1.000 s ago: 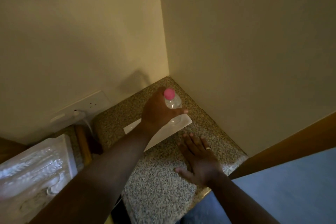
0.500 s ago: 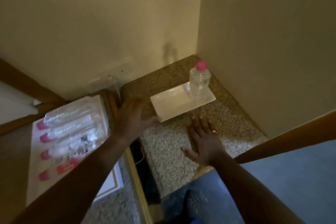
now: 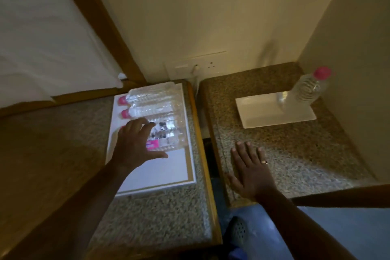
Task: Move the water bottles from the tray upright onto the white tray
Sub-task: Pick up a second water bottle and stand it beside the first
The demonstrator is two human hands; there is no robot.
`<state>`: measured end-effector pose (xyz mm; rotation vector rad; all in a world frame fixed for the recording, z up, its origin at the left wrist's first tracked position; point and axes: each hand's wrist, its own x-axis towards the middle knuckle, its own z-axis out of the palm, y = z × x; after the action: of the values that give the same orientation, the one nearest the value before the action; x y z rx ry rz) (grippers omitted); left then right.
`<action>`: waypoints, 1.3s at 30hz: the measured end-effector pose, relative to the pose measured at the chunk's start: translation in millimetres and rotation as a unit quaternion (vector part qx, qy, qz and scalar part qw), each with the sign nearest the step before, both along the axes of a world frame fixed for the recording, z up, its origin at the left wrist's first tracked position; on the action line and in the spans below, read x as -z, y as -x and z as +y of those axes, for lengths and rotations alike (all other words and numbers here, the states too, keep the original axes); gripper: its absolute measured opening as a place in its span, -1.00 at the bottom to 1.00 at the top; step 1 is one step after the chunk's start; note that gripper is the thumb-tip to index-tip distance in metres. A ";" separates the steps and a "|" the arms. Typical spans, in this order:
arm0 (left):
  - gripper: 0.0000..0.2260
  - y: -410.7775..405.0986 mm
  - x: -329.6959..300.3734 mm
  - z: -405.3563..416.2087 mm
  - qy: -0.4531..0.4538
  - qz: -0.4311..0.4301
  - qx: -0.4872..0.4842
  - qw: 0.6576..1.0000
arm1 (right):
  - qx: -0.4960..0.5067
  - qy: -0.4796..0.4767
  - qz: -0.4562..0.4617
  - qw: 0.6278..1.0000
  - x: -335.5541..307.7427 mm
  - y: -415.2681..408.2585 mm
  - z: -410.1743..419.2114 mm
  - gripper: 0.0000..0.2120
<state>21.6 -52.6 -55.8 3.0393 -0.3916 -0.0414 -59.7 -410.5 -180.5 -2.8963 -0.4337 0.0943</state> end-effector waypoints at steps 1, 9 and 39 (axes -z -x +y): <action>-0.15 1.6 1.2 3.7 0.001 -0.009 0.003 1.000 | -0.001 0.005 0.001 1.000 0.5 0.0 0.1 -0.27; -0.23 16.8 18.6 33.8 0.128 0.075 -0.048 0.988 | 0.004 0.017 0.006 1.000 -1.3 1.0 1.5 -0.26; -0.41 10.9 -34.0 -73.7 0.468 -0.033 -0.106 0.877 | 0.016 0.001 0.014 1.000 -2.6 1.3 -1.5 -0.28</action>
<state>10.7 -126.3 -21.8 2.0964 -0.0356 0.2046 -61.0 -412.0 -178.0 -2.8992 -0.3838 0.1304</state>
